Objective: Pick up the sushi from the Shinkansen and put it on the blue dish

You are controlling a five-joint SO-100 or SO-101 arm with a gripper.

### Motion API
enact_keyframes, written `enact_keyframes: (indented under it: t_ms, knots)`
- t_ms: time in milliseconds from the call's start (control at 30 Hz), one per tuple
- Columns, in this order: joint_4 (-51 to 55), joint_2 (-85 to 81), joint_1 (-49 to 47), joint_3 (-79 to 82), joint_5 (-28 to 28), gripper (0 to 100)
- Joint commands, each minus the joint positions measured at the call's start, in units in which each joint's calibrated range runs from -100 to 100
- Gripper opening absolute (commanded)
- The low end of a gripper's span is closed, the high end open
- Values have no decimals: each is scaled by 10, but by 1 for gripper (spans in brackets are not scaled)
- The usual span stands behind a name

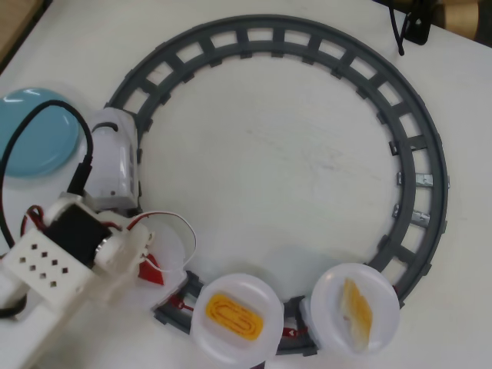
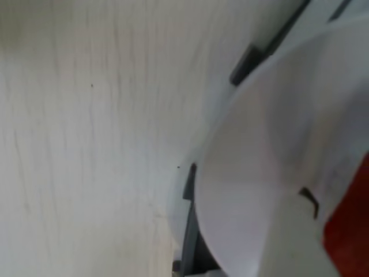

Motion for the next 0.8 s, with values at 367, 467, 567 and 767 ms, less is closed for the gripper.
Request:
enact_keyframes:
  t_ms: [367,467,567,767]
  knots:
    - [-25,-7,-12,-8,-3,9]
    - [-19,-7,-34,-24,-4,9]
    - [-18,-7,-58,-51,-12,9]
    - [27,-2,-116,-139,-23,9]
